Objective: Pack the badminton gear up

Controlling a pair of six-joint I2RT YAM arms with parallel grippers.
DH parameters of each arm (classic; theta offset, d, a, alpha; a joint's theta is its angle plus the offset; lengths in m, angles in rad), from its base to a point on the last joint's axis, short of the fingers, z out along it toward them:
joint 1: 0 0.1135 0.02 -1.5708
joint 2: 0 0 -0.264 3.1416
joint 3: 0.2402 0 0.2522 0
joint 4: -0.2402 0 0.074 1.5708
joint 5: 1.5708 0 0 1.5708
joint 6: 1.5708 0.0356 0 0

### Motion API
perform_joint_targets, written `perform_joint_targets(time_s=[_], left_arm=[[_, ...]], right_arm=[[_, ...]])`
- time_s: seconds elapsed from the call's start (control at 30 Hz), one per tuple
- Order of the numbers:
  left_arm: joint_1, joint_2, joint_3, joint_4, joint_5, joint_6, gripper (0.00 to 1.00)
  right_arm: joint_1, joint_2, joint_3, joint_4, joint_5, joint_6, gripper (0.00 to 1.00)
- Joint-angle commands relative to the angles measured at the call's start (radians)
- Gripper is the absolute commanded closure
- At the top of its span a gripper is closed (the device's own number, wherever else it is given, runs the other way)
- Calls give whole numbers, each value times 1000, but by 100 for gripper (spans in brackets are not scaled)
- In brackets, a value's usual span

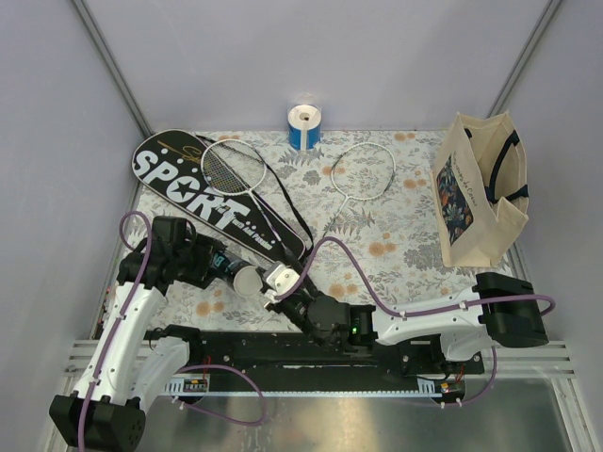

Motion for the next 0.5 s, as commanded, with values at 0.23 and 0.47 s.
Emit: perform_joint_targets(time_s=[0.23,0.47], left_arm=[[-2,-4,53,39,27,0,84],[-2,-12,61,38,50,2,84]], right_arm=[[9,-102,-6,-63,8,128,66],[10,-85,6,-120,-71,186,54]])
